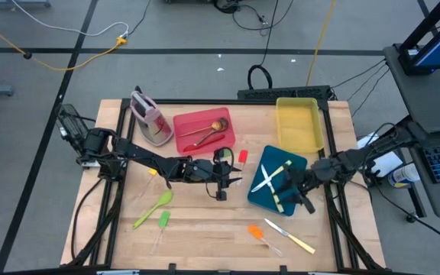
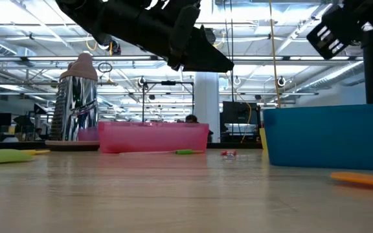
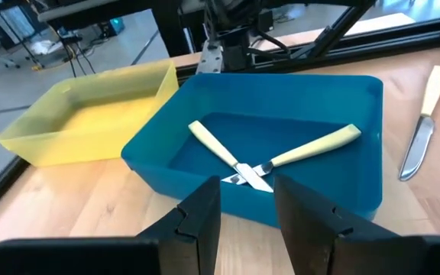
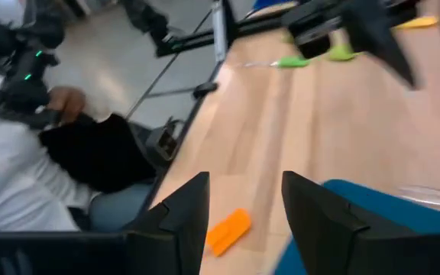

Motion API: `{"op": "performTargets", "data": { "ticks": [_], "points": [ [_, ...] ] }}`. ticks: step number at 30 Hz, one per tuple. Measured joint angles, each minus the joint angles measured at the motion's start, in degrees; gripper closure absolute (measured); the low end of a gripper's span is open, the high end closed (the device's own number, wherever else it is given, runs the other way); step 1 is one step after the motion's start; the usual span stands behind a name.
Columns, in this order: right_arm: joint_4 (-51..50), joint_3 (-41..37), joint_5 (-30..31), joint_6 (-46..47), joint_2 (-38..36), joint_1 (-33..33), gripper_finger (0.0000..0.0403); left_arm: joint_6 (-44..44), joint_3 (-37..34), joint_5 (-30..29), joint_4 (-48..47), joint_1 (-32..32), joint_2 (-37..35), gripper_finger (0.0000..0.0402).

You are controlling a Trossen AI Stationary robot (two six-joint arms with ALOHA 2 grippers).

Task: Pick & Place Kitchen Items
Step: Put the yellow knife into the blue bin

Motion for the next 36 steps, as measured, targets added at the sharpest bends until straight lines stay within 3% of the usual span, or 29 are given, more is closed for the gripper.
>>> {"op": "performTargets", "data": {
  "ticks": [8,12,17,21,28,31,36],
  "points": [
    [-3.9,7.6,4.8,5.0,13.4,8.1,0.0250,-3.1,0.0,0.0,0.0,0.0,0.0,0.0275],
    [-11.1,12.0,5.7,13.0,20.6,11.1,0.0250,0.4,0.0,0.0,1.6,0.0,0.0,0.0275],
    [-24.4,18.1,5.5,29.6,27.1,15.0,0.0250,8.8,0.0,-0.1,6.1,1.0,0.0,0.0275],
    [-32.9,21.7,0.7,46.9,31.5,18.2,0.0250,12.5,0.0,-0.1,8.6,2.6,0.0,0.0275],
    [-30.4,22.1,-11.7,69.7,39.4,23.8,0.0250,15.2,0.0,-0.2,10.1,6.4,0.0,0.0275],
    [-30.1,22.1,-15.4,75.0,42.4,25.5,0.0250,15.2,0.0,-0.2,10.1,8.0,0.0,0.0275],
    [-29.3,22.1,-14.9,79.7,45.3,26.5,0.0250,15.3,0.0,-0.2,10.2,10.3,0.0,0.0275]
  ]
}}
